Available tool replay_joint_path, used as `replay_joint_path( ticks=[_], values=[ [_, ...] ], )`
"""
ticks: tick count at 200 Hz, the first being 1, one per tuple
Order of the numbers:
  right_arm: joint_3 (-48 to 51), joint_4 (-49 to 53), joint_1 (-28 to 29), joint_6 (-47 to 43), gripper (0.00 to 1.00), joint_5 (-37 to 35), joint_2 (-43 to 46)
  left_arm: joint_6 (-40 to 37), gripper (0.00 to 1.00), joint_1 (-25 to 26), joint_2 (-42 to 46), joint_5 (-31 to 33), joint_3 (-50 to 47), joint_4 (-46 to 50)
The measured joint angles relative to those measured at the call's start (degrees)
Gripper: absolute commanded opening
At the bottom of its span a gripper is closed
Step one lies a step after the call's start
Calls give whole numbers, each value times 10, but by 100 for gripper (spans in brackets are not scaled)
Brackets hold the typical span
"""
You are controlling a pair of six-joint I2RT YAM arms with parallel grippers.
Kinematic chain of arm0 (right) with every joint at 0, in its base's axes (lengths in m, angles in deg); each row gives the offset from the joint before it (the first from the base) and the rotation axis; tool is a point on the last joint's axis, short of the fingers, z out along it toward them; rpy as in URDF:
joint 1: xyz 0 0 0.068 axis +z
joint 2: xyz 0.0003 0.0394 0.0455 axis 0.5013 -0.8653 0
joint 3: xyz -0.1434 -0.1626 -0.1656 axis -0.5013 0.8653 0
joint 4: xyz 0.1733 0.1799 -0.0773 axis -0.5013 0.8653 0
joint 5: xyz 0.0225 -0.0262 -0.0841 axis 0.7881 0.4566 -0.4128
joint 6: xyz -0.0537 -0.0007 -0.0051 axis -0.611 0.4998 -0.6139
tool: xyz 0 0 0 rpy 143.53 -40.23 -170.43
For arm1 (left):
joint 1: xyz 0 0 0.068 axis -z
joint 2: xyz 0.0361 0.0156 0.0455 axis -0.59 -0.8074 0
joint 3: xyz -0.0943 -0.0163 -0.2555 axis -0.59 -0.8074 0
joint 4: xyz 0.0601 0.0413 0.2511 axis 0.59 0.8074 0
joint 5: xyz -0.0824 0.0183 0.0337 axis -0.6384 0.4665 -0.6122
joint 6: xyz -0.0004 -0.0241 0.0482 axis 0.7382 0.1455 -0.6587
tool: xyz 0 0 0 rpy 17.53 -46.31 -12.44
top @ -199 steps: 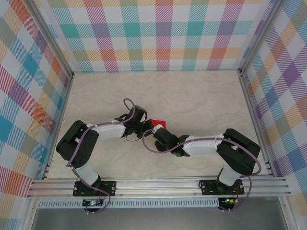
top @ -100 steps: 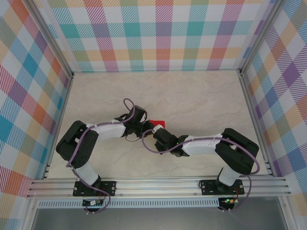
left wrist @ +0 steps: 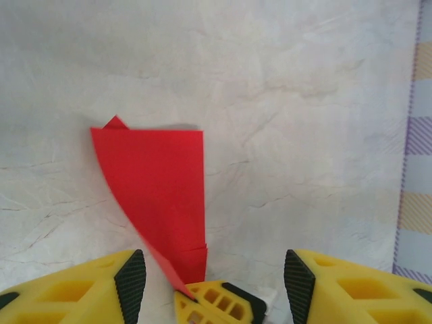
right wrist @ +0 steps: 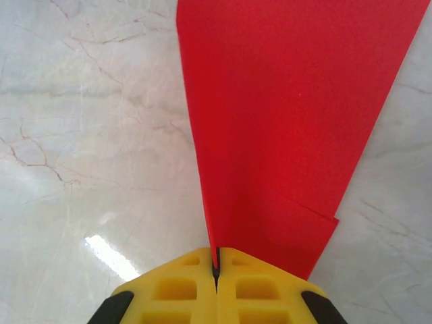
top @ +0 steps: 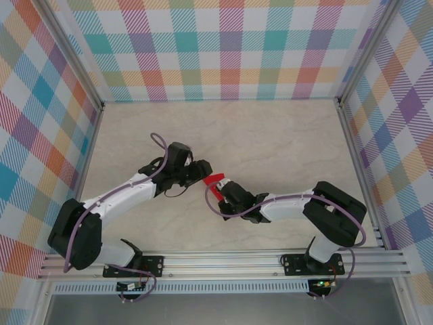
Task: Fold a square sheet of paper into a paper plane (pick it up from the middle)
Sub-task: Fold the wing for the fifth time at the center of the table.
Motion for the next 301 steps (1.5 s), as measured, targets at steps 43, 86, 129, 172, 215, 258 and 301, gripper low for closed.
replay_joint_path(
  ticks=[43,86,129,172,215,258,301],
  values=[
    [28,-56,-27,38,2,58,2,2,58,-1,13,9,-17,6],
    [77,-125,-66,90,2,124,16,6,54,-1,13,10,-39,12],
    [105,-188,-117,146,3,213,16,9,44,-1,13,7,-55,7],
    [108,-235,-169,193,3,311,-3,6,35,-1,8,-19,-73,-27],
    [104,-261,-200,235,2,389,-44,6,32,-3,-29,-67,-88,-91],
    [103,-289,-221,274,3,436,-68,6,32,-3,-72,-114,-92,-164],
    [103,-310,-235,308,3,463,-73,6,32,-1,-122,-147,-92,-233]
  ],
)
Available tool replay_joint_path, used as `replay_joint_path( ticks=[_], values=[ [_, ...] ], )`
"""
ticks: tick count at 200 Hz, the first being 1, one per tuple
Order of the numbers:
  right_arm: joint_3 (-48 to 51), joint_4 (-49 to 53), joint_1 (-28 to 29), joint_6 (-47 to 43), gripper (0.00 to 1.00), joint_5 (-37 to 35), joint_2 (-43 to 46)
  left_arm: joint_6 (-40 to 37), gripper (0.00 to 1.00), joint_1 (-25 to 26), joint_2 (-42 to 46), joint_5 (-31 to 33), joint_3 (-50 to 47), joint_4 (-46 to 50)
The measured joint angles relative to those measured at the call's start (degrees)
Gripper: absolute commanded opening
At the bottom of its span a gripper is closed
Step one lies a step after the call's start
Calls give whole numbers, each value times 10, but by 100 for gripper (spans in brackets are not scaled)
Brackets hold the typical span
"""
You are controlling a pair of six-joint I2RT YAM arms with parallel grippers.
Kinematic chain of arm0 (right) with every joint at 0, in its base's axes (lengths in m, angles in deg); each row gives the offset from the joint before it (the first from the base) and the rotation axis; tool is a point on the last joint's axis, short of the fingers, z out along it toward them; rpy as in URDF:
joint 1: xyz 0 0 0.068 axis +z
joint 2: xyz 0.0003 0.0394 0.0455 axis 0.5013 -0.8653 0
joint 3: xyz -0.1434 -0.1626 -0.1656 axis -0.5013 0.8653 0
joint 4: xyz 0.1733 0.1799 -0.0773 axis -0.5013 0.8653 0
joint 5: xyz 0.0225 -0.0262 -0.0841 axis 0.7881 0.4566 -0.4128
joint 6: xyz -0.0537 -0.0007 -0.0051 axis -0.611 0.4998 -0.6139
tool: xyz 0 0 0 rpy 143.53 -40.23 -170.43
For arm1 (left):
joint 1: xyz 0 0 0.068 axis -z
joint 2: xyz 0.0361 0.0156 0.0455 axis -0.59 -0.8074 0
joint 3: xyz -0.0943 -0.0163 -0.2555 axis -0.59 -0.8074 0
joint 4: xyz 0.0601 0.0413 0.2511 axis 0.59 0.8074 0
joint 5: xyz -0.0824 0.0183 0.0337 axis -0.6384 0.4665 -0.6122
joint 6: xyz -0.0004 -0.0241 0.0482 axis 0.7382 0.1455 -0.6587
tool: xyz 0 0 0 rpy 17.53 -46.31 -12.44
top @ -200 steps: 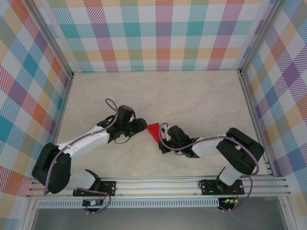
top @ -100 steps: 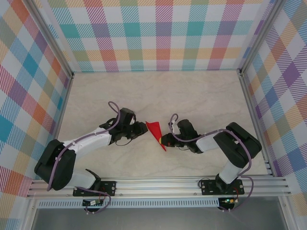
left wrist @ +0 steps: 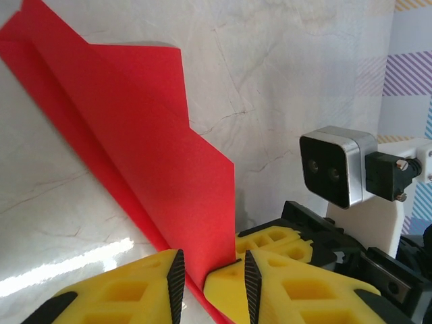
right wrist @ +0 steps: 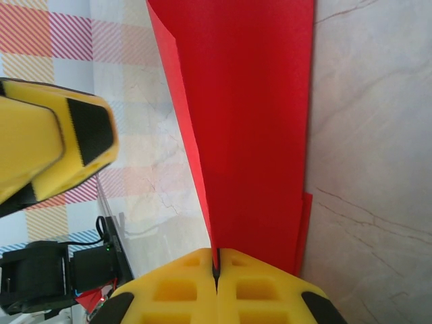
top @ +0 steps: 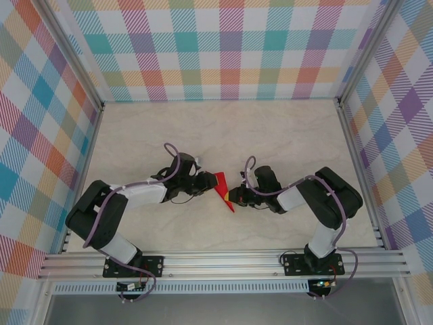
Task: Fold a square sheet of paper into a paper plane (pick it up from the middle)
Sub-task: Fold the wing for the fifth time at the center of the table.
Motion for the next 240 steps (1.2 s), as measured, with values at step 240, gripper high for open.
replay_joint_path(
  ticks=[240],
  values=[
    [14,-66,-12,76,8,4,-38,0,31,9,-135,-29,15,-141]
  ],
)
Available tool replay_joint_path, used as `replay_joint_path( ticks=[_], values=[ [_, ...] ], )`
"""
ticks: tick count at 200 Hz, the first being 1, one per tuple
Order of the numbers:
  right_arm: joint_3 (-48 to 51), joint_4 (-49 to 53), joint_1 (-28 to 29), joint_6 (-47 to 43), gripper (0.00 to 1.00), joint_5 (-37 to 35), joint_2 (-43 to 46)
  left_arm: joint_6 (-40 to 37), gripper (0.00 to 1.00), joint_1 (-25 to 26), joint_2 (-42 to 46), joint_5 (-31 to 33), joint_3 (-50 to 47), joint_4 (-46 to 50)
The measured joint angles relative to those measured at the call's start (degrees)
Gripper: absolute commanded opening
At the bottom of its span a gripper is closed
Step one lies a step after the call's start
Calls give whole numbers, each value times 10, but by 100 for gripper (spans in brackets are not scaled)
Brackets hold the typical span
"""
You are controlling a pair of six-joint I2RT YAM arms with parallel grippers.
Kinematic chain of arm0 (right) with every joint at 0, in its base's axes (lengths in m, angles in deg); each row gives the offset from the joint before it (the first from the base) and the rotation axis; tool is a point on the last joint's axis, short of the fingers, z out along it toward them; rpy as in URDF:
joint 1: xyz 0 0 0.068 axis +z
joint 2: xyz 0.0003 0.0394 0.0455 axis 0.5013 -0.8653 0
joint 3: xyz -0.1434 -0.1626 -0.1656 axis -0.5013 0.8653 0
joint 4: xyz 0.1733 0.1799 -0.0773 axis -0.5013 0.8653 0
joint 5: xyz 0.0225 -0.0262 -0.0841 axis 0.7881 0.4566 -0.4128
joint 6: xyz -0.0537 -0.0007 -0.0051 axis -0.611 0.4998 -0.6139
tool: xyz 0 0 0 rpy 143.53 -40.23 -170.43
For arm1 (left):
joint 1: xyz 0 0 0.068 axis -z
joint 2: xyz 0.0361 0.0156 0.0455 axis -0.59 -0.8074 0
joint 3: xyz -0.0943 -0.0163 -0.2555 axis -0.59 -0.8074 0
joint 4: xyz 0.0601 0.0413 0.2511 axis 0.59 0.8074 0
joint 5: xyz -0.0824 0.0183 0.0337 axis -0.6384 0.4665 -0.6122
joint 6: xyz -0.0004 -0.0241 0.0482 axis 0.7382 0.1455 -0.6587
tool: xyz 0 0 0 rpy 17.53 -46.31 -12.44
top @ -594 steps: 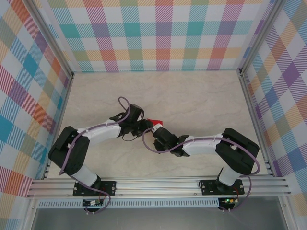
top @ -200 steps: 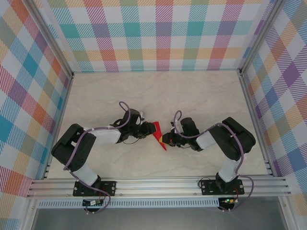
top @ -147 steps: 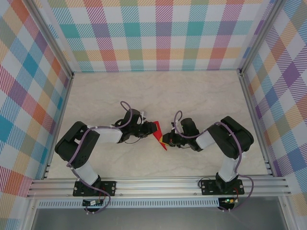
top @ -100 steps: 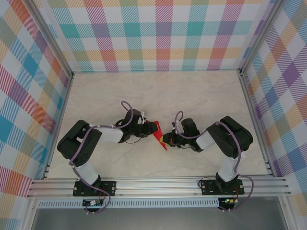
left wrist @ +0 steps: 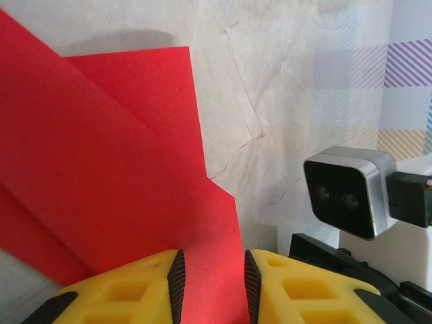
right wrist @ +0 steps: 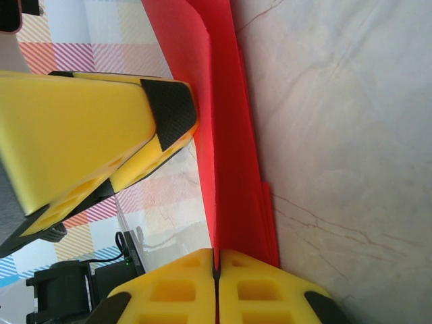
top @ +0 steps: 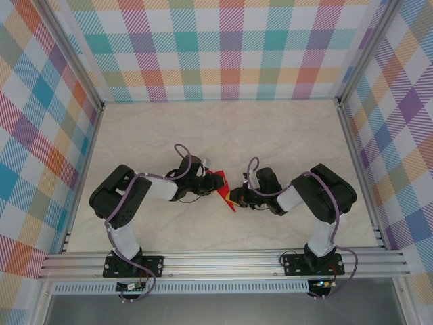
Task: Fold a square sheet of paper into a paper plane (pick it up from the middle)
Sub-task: Fold the wing for the fifth time at the center of the table.
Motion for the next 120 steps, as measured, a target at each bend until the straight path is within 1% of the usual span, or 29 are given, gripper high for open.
replay_joint_path(
  ticks=[31,70,106,120],
  values=[
    [0,6,0,0,9,-2,3,0,29,0,-4,0,5,7],
    [-1,45,0,-6,11,-14,23,-2,28,0,-5,1,5,9],
    [-10,108,0,-24,11,-17,45,-4,28,0,-5,2,5,10],
    [-14,130,0,-32,9,-18,50,-5,28,0,-5,2,5,10]
  ],
)
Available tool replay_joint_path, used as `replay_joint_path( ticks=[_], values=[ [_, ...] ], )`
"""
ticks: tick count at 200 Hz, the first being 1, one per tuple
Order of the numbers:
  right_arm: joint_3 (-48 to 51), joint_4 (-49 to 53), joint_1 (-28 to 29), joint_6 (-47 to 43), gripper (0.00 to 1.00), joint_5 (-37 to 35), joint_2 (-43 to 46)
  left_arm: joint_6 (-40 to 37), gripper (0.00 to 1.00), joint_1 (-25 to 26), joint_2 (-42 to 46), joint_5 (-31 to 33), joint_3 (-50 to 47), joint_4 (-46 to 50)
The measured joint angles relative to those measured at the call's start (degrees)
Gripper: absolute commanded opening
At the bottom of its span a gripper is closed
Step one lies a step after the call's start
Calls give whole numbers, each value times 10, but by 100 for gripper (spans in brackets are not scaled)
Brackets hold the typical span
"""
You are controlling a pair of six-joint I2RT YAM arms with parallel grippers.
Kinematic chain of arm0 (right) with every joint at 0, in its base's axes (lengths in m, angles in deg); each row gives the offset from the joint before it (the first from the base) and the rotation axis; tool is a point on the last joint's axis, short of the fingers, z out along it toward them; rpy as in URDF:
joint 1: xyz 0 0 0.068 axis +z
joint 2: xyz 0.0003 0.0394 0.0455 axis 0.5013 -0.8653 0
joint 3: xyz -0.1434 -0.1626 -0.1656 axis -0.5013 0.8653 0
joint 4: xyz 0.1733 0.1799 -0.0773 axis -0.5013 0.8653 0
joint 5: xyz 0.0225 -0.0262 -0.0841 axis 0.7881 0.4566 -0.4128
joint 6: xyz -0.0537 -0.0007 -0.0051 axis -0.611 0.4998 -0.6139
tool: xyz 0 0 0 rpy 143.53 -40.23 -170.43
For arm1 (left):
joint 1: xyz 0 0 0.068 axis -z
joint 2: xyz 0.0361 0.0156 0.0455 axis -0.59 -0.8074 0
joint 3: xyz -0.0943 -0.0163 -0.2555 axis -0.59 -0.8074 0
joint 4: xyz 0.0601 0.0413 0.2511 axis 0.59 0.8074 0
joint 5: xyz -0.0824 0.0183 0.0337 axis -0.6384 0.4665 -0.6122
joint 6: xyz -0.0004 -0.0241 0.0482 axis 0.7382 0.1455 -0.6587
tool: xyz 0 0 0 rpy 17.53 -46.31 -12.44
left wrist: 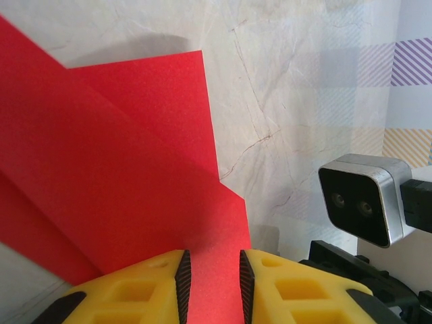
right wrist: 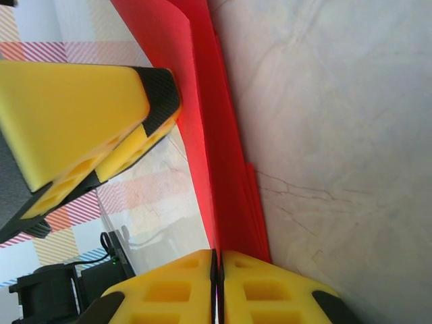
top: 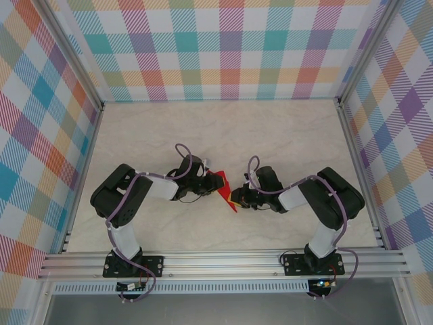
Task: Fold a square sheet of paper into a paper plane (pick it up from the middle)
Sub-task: Fold the wing for the fifth time at the center of the table.
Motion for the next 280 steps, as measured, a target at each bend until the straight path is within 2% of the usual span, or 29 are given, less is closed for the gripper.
replay_joint_path(
  ticks=[25,63,104,143,208,280],
  values=[
    [-4,36,0,-11,5,-5,11,0,28,0,0,0,0,0],
    [-14,73,0,-19,4,-10,15,0,27,0,-3,-3,5,7],
    [-20,90,0,-19,9,-11,19,-6,27,0,-4,-5,12,21],
    [-26,149,0,-27,12,-21,46,-11,26,0,-5,-4,15,28],
    [-41,204,0,-41,2,-29,50,-11,26,0,-6,-6,18,32],
    [-49,239,1,-61,17,-35,58,-11,26,0,-7,-6,18,33]
  ],
)
